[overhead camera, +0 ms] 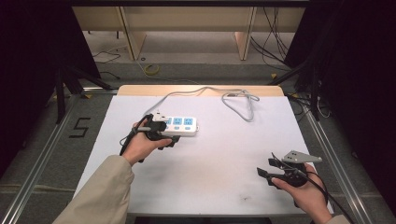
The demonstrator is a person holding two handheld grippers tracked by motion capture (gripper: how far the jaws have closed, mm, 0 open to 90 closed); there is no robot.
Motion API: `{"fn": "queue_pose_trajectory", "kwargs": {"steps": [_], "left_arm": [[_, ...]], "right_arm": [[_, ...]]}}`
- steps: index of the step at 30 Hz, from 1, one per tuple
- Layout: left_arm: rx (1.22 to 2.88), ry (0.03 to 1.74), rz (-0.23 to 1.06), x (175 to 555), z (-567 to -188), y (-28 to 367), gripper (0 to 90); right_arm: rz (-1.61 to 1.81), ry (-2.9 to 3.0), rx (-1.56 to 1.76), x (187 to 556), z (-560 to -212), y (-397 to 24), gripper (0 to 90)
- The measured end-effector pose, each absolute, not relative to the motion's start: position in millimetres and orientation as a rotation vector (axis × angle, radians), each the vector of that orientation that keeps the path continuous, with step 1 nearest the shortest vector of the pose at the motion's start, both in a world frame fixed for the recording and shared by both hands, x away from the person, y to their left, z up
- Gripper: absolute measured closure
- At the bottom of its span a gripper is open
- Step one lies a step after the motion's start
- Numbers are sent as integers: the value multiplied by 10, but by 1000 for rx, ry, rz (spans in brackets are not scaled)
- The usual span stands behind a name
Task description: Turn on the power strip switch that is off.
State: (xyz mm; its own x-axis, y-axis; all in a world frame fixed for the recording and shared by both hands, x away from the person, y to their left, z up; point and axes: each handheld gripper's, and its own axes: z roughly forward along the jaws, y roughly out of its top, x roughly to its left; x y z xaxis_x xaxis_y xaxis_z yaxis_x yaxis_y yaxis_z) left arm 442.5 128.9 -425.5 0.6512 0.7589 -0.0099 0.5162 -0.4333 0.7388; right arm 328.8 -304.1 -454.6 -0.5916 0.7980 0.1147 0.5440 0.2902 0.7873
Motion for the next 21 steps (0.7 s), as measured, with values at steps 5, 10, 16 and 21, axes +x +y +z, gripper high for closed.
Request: {"fn": "queue_pose_trajectory", "kwargs": {"steps": [5, 10, 16, 21], "left_arm": [[2136, 950, 407, 4320, -4262, 1258, 270], [2158, 917, 416, 4232, -4282, 1247, 262], [2167, 915, 422, 4164, -4309, 1262, 261], [2165, 901, 418, 4103, -4322, 1259, 261]], "right_arm": [[1198, 2262, 1222, 3290, -4550, -3041, 357], [1200, 2260, 1224, 3289, -4547, -3040, 357], [1204, 2262, 1225, 3288, -4544, -3035, 357], [1205, 2260, 1227, 3290, -4546, -3038, 357]]}}
